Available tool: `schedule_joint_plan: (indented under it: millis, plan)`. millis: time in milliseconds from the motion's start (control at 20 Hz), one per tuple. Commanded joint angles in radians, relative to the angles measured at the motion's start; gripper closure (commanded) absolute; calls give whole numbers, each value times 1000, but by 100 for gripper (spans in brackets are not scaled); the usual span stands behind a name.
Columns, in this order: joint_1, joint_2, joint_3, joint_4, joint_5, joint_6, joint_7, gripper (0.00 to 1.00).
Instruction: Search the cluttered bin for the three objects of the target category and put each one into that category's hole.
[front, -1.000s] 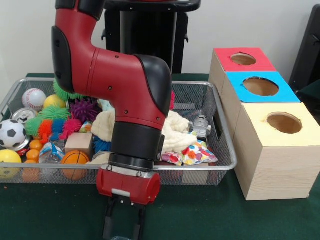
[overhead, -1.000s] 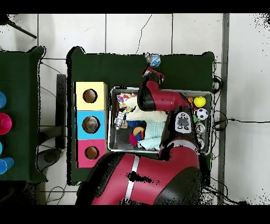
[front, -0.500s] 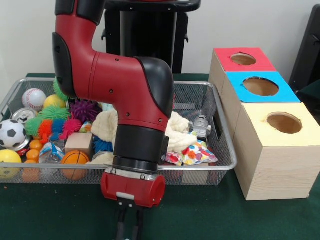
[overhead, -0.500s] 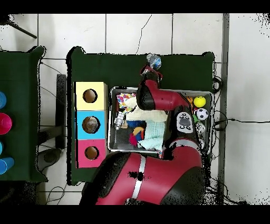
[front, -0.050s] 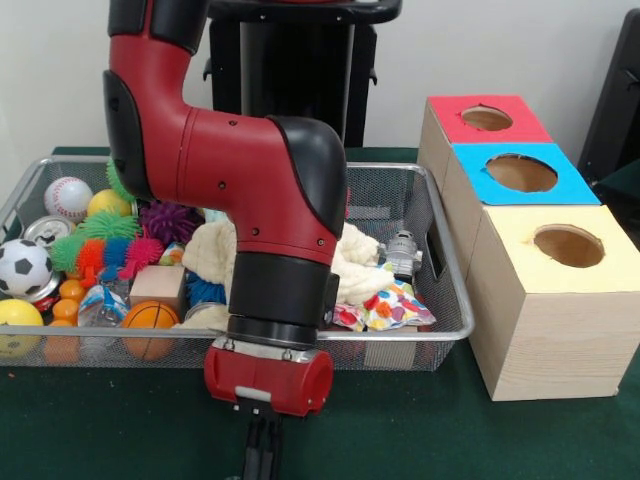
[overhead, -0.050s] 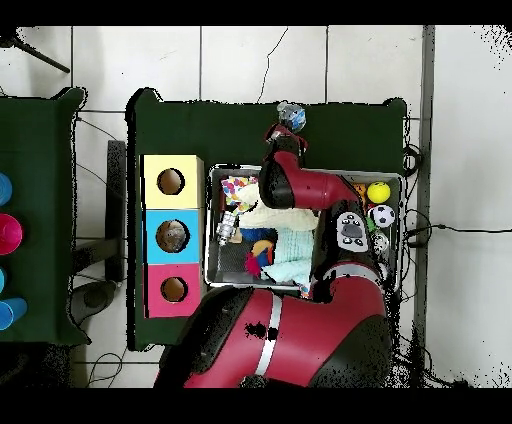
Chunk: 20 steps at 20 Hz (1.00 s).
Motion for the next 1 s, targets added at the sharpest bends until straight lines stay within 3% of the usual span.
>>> schedule_joint_plan:
  millis: [50, 200, 450, 750, 1000]
  plan:
    - [12, -35, 16, 92, 2, 8, 108, 100]
    - [29, -101, -13, 114, 4, 46, 97, 100]
    - [36, -257, -5, 158, 5, 233, 40, 100]
    - [23, -322, 25, 147, 0, 368, -10, 100]
    - [8, -318, 46, 151, -24, 375, -3, 100]
